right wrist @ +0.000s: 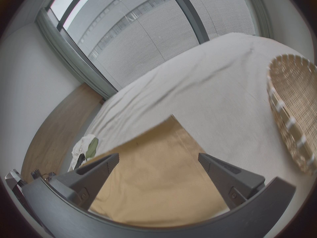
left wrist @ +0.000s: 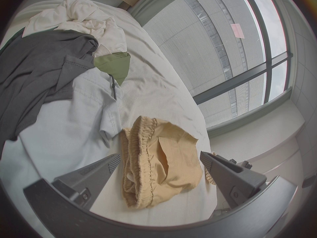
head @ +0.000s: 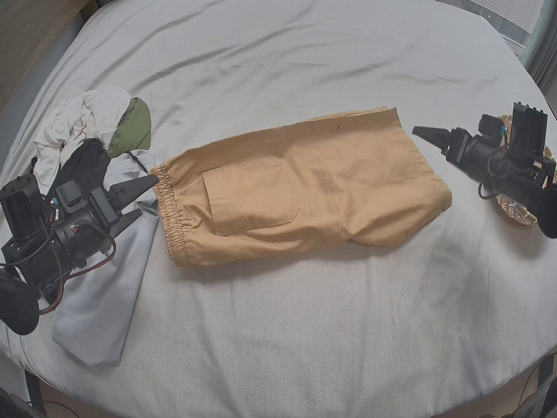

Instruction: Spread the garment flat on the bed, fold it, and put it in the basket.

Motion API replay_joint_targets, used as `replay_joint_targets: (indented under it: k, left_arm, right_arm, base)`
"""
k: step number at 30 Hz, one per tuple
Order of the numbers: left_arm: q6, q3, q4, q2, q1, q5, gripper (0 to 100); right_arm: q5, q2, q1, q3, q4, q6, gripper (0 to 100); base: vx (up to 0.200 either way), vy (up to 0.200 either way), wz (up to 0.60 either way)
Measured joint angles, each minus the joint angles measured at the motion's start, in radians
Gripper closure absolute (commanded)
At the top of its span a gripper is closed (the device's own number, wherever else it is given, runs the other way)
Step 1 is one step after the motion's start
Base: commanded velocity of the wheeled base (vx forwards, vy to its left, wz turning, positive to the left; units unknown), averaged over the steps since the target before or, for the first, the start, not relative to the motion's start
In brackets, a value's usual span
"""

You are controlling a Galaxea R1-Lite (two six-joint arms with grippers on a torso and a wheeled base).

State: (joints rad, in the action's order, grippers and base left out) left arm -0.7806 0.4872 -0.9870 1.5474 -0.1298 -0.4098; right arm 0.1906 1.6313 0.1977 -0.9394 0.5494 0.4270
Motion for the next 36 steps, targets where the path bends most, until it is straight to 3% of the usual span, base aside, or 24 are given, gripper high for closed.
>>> replay_joint_targets:
  k: [13,19,32,36]
  left_arm:
    - [-0.003,-0.084,0.002,-0.082,-0.047,-0.006,0]
    - [-0.003,-0.100,-0.001,-0.092,-0.051,-0.006,0]
    - [-0.002,-0.114,-0.002,-0.107,-0.053,-0.006,0]
    - [-0.002,-0.114,0.000,-0.111,-0.053,-0.005,0]
  right_arm:
    - [0.005,-0.126,-0.036,0.292,0.006,0.144,0]
    - [0.005,-0.093,-0.034,0.310,0.014,0.171,0]
    - [0.003,0.074,0.010,0.291,0.269,0.236,0]
    - [0.001,0.126,0.037,0.252,0.289,0.282,0]
  base:
    - [0.000,0.000,0.00]
    - [0.000,0.000,0.00]
    - [0.000,0.000,0.00]
    - [0.000,0.000,0.00]
